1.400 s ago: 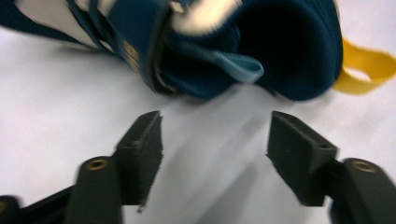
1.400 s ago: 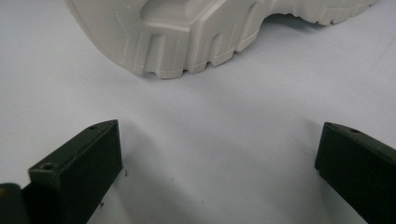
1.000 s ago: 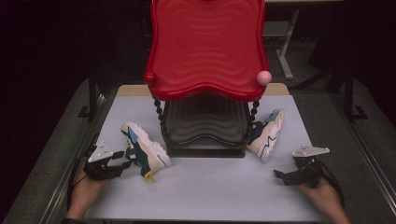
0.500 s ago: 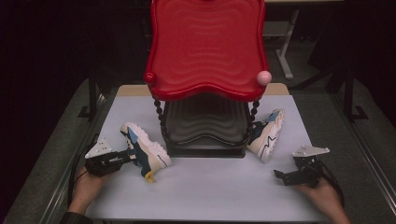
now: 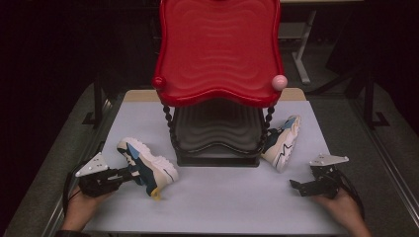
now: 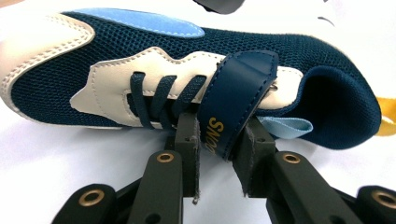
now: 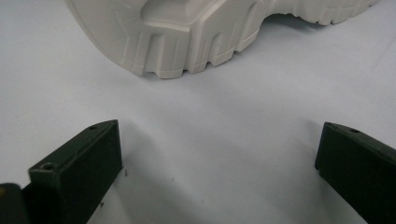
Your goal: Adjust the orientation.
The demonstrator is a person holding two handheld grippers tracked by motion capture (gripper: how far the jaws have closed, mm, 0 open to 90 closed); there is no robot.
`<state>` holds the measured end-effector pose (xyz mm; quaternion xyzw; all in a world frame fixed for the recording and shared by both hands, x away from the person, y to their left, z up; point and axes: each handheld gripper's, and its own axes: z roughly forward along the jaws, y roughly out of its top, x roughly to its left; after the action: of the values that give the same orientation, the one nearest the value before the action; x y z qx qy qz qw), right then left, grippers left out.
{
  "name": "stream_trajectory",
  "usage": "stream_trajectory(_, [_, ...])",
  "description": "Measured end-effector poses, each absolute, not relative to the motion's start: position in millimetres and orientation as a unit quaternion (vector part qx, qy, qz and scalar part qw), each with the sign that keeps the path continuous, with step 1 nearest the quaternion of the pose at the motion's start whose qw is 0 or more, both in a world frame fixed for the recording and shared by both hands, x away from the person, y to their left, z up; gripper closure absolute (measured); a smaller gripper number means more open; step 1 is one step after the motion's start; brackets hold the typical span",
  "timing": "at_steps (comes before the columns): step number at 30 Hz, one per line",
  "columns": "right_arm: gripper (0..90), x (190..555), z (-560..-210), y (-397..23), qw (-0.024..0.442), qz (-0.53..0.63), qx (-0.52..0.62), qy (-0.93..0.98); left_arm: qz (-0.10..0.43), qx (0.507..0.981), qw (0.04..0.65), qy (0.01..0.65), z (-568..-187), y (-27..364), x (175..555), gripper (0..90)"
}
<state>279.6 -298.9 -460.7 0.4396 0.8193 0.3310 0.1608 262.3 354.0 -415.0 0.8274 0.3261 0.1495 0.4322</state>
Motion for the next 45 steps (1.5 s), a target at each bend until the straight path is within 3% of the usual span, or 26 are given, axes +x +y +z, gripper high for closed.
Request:
stream_trajectory(14, [0.0, 279.7, -460.8, -298.9, 0.161, 0.331, 0.439, 0.819, 0.138, 0.807, 0.457, 0.348, -406.9, 375.6, 234.7, 72.7])
stream_trajectory(45, [0.0, 279.8, -460.8, -299.0, 0.160, 0.331, 0.440, 0.819, 0.104, 0.799, 0.484, 0.342, -391.9, 316.2, 328.1, 67.0])
